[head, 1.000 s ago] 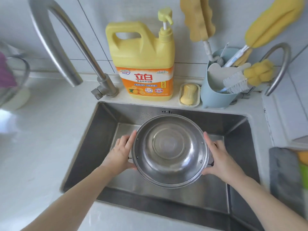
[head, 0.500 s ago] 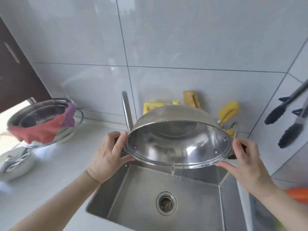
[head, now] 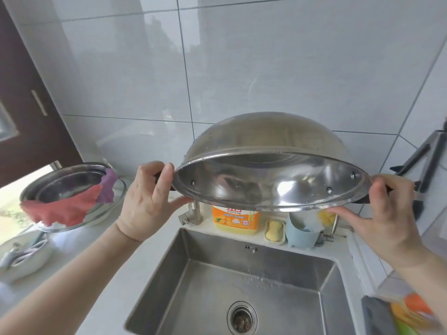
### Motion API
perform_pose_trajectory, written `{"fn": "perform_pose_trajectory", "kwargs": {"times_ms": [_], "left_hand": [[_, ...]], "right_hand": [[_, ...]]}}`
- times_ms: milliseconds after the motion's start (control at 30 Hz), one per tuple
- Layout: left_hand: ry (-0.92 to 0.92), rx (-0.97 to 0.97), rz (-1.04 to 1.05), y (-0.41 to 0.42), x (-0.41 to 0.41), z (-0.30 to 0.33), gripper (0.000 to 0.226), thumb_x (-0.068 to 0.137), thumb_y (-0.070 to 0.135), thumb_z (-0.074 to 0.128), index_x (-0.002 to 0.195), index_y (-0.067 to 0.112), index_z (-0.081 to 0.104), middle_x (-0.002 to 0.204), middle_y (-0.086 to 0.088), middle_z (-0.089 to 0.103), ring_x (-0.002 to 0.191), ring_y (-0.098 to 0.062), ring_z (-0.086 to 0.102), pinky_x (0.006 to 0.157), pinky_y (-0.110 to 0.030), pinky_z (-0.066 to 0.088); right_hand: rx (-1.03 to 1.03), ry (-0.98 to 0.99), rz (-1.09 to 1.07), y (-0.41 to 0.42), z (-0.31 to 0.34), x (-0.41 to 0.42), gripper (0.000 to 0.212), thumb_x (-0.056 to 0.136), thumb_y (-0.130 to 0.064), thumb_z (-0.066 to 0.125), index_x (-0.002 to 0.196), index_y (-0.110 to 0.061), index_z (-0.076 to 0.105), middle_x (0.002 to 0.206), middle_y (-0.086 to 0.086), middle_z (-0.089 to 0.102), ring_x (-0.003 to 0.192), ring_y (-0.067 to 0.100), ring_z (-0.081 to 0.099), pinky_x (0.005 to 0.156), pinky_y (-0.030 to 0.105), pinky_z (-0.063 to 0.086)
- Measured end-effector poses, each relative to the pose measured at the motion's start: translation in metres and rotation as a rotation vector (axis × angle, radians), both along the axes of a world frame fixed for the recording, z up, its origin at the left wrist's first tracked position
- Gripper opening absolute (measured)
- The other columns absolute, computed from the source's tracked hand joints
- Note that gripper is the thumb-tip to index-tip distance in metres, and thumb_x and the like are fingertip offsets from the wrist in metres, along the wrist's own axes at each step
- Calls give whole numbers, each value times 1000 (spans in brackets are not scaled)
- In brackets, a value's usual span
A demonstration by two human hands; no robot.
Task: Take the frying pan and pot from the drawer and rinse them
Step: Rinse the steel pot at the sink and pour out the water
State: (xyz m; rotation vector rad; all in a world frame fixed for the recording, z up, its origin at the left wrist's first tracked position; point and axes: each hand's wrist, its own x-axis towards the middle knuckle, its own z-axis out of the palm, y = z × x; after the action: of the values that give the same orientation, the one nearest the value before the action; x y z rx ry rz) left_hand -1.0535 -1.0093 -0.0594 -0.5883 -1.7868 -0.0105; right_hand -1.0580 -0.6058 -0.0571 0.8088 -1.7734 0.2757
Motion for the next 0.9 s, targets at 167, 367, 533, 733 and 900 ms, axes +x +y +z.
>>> {"fn": "perform_pose_trajectory", "kwargs": {"times_ms": [167,367,533,733,900], "left_hand": [[-244,36,3,1,-1,6,143,56,37,94,156,23,-6,108,-15,40,83,-22,43,54,-38,51],[-1272,49,17,7,-33,20,152,50,47,94,147,47,-22,135,-1,29,114,-23,47,94,-31,40],[-1680,33,-87,15,-54,11,139,64,29,92,152,40,-15,135,10,44,115,-6,48,97,-19,34],[-1790,36,-188,-2,-57,11,121,63,32,90,141,66,4,83,9,46,67,-3,48,81,-25,48],[-1794,5,-240,-7,-57,13,112,63,31,88,128,77,10,77,11,44,65,-4,45,79,-28,50]], "right_hand": [[-3,-219,-45,-1,1,5,123,59,-22,83,154,-32,5,108,14,36,90,27,41,85,34,45],[42,-1257,-134,3,13,-13,142,55,-23,95,146,-55,-10,136,-5,32,119,5,34,100,25,30],[0,-1635,-28,17,20,-24,123,60,-9,92,147,-52,17,145,-26,36,132,-3,36,106,17,28],[-138,-1788,227,23,17,-16,101,71,-2,85,148,-43,33,141,-9,54,130,17,51,111,45,39],[-121,-1821,271,20,16,-6,101,72,-3,85,147,-43,32,141,-3,54,131,25,49,112,50,36]]}}
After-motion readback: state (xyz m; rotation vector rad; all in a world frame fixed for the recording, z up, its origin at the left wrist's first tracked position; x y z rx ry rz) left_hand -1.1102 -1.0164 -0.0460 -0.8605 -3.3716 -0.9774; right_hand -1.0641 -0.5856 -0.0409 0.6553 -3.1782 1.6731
